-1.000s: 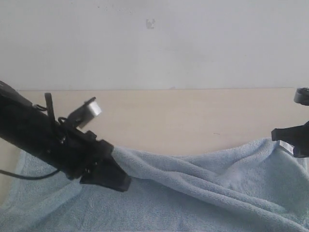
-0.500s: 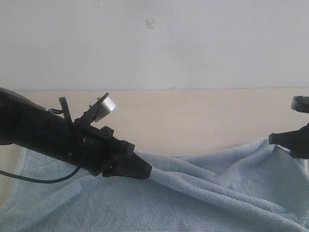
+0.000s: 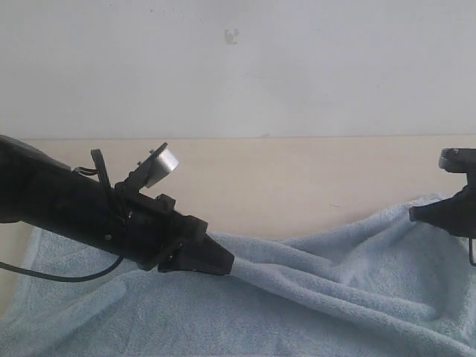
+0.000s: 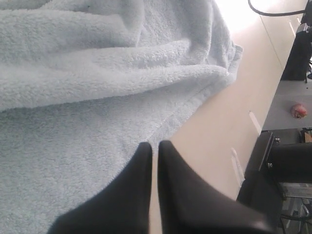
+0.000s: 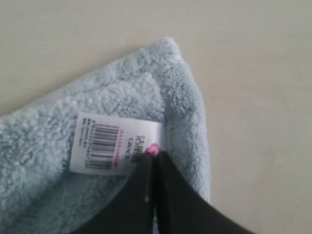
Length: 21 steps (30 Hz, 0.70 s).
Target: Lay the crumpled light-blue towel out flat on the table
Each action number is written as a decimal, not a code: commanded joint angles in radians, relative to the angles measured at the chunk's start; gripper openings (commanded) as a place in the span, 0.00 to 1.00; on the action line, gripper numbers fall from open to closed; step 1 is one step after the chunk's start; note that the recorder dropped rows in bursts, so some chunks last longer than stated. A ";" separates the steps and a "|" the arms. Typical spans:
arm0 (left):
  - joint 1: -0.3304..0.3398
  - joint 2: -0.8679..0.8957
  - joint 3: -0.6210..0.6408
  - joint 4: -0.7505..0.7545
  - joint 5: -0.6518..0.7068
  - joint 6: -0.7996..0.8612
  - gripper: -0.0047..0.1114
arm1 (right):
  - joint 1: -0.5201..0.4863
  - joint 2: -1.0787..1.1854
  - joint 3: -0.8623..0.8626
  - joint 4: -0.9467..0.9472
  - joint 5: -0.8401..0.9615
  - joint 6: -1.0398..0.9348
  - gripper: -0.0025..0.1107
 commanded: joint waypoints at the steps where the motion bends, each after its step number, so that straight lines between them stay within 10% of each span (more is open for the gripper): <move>1: -0.008 -0.001 0.003 -0.019 0.021 0.008 0.07 | -0.062 0.040 -0.034 -0.006 0.024 -0.059 0.02; 10: -0.008 -0.001 0.003 -0.079 0.078 0.008 0.07 | -0.241 0.026 -0.109 0.003 0.149 0.082 0.02; 21: -0.008 -0.001 0.003 -0.085 0.078 0.016 0.07 | -0.064 -0.295 -0.111 0.083 0.387 0.020 0.02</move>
